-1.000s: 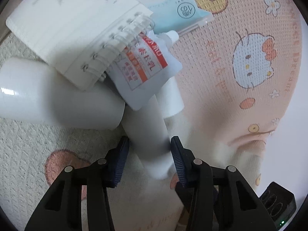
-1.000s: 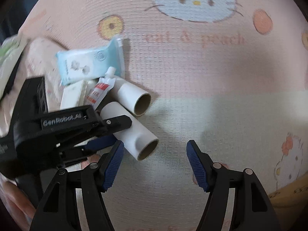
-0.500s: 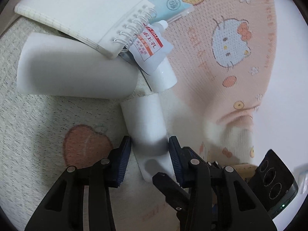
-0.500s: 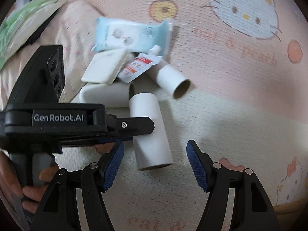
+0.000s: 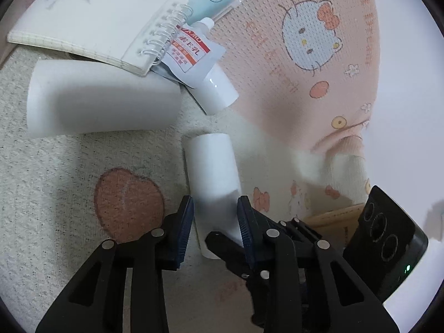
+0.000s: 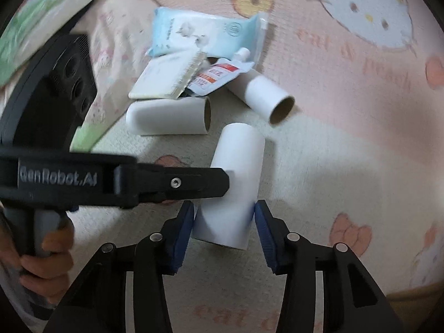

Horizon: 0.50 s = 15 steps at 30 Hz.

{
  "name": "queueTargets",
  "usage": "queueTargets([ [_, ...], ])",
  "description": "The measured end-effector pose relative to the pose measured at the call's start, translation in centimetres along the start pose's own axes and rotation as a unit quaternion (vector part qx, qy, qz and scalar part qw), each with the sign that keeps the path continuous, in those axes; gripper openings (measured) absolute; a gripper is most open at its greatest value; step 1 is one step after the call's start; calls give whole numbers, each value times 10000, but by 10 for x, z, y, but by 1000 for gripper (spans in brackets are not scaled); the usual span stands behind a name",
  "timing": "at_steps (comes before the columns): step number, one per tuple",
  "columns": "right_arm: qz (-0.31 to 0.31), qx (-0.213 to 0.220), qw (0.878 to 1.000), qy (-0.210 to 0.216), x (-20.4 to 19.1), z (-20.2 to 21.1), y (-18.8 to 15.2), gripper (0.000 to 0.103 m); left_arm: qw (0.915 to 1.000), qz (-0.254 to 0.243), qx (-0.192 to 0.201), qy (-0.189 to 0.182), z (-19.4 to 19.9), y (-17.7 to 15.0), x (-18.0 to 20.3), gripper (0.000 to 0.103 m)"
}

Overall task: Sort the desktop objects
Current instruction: 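Close both grippers around the white paper tube and tilt it upright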

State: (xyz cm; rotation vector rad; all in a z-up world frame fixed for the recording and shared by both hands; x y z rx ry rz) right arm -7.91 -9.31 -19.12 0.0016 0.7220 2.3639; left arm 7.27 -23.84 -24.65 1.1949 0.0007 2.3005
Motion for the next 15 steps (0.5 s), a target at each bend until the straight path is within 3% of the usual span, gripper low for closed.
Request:
queueTargets([
  [5,-572,-26,9981,218,11,5,-5,42,9995,309,94,39,1,5,-8,40],
  [8,-670,-116,9974,234,12,7,-8,42,9984,526,4,-228,-3,11,-12,43],
  [13,-618,-363,9972,217,7,1,-13,41,9987,419,-111,-253,-11,12,-4,45],
  [15,-612,-336,9974,165,6,1,-14,41,9993,340,-13,-181,-11,9,-3,41],
])
Point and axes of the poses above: each gripper's, at about its wrist camera, not at the fingertips, and z roughly against the way its jaws point, x to its right, y to its top, the point moved 1 cm from there along -z, roughly the way its jaws point, and after that the axes turned 3 degrees about -x, right-handed, at the moved point
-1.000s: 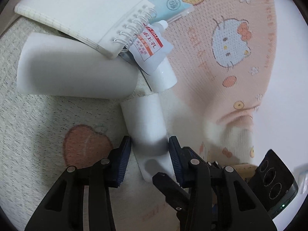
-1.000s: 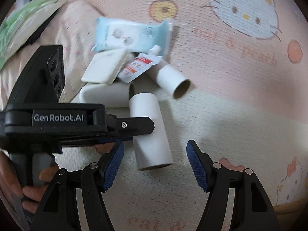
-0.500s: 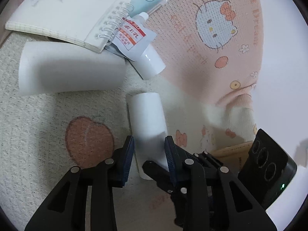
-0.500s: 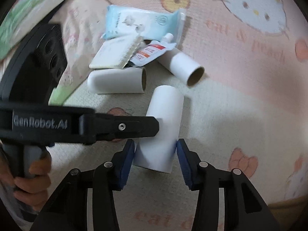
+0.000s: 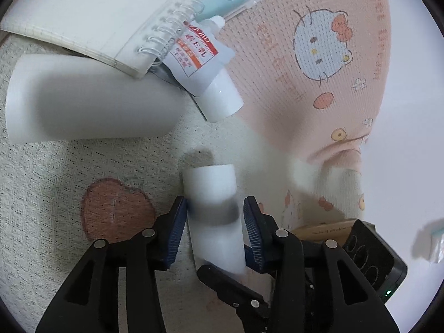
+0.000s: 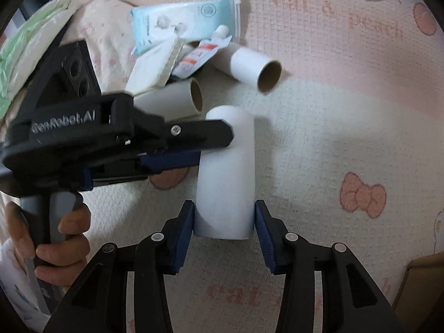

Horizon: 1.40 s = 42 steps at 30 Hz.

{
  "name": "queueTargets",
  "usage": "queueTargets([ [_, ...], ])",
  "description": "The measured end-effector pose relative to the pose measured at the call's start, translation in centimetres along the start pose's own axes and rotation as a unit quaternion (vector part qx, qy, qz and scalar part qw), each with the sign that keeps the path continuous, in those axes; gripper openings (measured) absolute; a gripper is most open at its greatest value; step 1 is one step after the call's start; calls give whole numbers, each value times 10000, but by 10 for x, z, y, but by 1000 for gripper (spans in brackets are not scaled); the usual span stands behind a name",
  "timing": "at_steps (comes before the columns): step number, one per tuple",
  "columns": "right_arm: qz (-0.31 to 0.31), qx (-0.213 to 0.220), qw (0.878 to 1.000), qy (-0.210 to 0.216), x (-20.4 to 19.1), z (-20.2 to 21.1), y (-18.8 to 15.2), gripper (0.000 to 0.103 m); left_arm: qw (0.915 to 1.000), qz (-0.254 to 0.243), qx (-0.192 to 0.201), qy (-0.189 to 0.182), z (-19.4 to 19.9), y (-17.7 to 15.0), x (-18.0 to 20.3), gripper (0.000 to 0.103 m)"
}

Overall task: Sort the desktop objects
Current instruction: 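Close both grippers around the white paper tube and tilt it upright, then lift and carry the upright tube with both grippers over the box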

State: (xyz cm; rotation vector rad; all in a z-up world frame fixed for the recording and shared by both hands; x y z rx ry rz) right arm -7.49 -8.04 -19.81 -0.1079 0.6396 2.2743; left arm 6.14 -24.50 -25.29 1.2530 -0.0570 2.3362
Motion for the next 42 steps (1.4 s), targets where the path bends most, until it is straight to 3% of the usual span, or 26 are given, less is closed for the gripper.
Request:
queueTargets([
  [13,-2,-120,9999,-110,-7,7,-11,41,9960,718,-204,-490,-3,-7,-14,41],
  [19,-145,-123,9998,-61,-3,12,-19,41,9993,180,-292,-169,-5,-12,8,43],
  [29,-314,254,9991,-149,-4,50,-21,41,9985,-470,-179,-210,9,-20,51,43],
  [37,-34,656,9972,-363,-18,84,-8,41,9896,-1434,133,66,47,-32,114,43],
  [42,65,1200,9917,-458,-23,129,-10,41,9852,-1631,479,-227,72,-41,149,43],
])
Point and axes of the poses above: each gripper's, at about its wrist camera, not at the fingertips, and z roughly against the way its jaws point, x to its right, y to its top, the point moved 1 cm from there along -z, roughly the way its jaws point, and after that the axes turned 3 degrees about -x, right-handed, at the moved point
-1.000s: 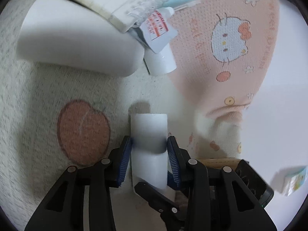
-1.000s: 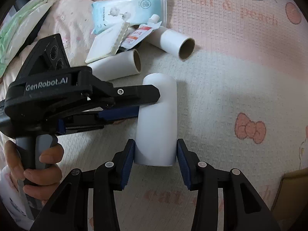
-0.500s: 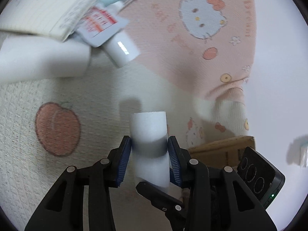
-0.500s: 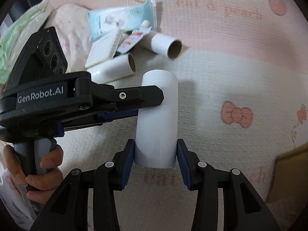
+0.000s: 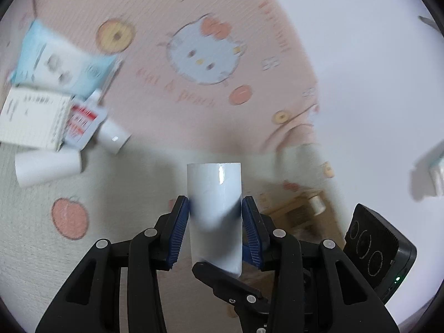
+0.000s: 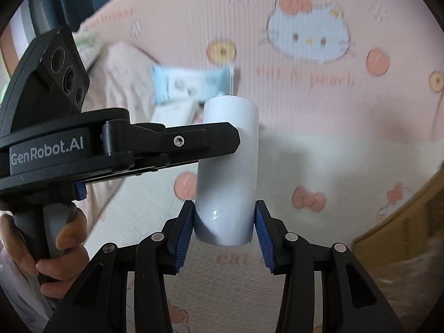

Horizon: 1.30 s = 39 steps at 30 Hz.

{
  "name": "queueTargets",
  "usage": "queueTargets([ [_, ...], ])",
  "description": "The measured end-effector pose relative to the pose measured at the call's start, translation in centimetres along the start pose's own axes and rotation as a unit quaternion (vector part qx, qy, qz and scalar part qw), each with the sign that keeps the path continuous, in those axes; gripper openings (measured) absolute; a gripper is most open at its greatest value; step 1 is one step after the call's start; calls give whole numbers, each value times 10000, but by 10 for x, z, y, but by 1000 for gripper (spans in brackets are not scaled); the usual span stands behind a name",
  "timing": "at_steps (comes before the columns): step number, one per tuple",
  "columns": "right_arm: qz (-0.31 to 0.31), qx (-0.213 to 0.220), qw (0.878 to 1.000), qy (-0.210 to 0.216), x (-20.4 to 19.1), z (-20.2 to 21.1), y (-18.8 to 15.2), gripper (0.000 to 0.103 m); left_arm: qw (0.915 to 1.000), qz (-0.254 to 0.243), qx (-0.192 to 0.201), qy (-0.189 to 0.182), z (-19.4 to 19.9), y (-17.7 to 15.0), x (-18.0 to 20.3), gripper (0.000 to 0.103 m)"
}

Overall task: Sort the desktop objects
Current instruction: 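Lift and carry the upright tube with both grippers over the box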

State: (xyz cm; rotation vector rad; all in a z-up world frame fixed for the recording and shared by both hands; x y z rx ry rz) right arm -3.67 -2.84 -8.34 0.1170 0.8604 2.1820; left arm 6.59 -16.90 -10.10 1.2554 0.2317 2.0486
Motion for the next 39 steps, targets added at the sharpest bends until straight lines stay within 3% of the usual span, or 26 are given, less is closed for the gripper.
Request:
queueTargets([
  [8,238,500,9975,-429,2,65,5,41,9961,-832,232,-181,14,0,69,43],
  [11,257,615,9959,-611,7,79,7,41,9957,-864,204,-258,9,2,82,43],
  [16,130,477,9945,-927,26,92,15,41,9954,-631,-199,-699,-7,20,100,43],
  [21,-15,587,9933,-996,52,122,32,41,9902,-1020,-391,-870,-22,41,139,43],
  [28,-131,596,9842,-1664,86,160,43,41,9792,-1152,-856,-1432,-55,62,191,43],
  [39,-1201,18,9804,-1560,162,182,14,41,9605,-1435,-1869,-1483,-130,31,253,43],
])
Point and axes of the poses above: each gripper's, at about its wrist camera, not at the fingertips, and z roughly against the way its jaws point, x to its right, y to its top, the point moved 1 cm from there along -z, roughly the way its jaws point, and after that the axes turned 3 degrees about -x, right-handed, at the moved point
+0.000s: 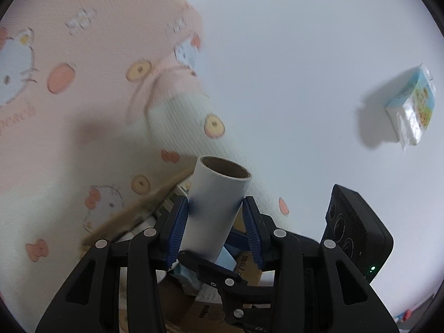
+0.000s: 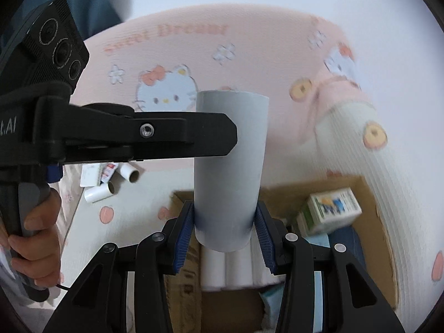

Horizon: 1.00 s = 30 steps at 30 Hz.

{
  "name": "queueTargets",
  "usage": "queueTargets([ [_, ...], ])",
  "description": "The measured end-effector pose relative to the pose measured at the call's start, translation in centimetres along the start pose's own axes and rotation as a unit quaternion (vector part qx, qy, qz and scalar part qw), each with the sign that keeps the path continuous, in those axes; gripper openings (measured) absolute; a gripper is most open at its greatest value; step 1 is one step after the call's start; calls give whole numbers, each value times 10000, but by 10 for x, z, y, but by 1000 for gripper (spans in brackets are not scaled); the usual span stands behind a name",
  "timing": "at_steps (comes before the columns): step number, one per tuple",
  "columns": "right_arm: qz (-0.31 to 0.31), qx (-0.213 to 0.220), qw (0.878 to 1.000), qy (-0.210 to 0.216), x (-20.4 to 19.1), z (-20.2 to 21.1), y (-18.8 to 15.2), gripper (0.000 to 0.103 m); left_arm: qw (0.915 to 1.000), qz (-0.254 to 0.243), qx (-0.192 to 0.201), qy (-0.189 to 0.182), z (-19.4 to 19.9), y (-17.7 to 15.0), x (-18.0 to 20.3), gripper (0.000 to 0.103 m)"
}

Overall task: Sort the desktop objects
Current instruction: 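Lift and carry the upright tube with both grippers over the box, then lower the tube into the box beside the white rolls and open grippers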

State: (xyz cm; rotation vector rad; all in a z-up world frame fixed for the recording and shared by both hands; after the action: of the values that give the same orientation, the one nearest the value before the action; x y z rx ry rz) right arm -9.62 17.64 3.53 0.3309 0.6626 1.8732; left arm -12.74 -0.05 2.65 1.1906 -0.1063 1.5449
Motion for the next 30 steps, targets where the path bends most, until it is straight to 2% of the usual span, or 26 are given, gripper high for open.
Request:
queueTargets([
  [8,-160,-425,9989,-101,35,-12,-22,41,9983,224,-534,-29,-47,-3,1,43],
  [14,-82,-735,9972,-79,43,-24,-35,41,9946,451,-933,46,-70,-9,-6,44],
  [21,-172,-1186,9928,72,46,-47,-44,41,9887,551,-1280,547,-96,-20,-23,44],
  [27,-239,-1446,9889,233,52,-62,-48,41,9824,1006,-1474,548,-106,-22,-41,44],
  [30,-213,-1498,9882,234,54,-66,-47,41,9810,1062,-1509,595,-111,-21,-44,44],
])
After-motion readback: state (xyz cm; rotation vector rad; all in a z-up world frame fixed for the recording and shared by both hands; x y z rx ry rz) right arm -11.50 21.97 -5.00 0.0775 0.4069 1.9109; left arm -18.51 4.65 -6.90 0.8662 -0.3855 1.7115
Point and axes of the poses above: each gripper's, at about its wrist camera, not at the fingertips, and z roughly against the way its jaws point, x to its right, y to its top, the point moved 1 cm from there along -z, roughly the way its jaws point, and after that the axes turned 3 degrees about -x, right-handed, at the moved point
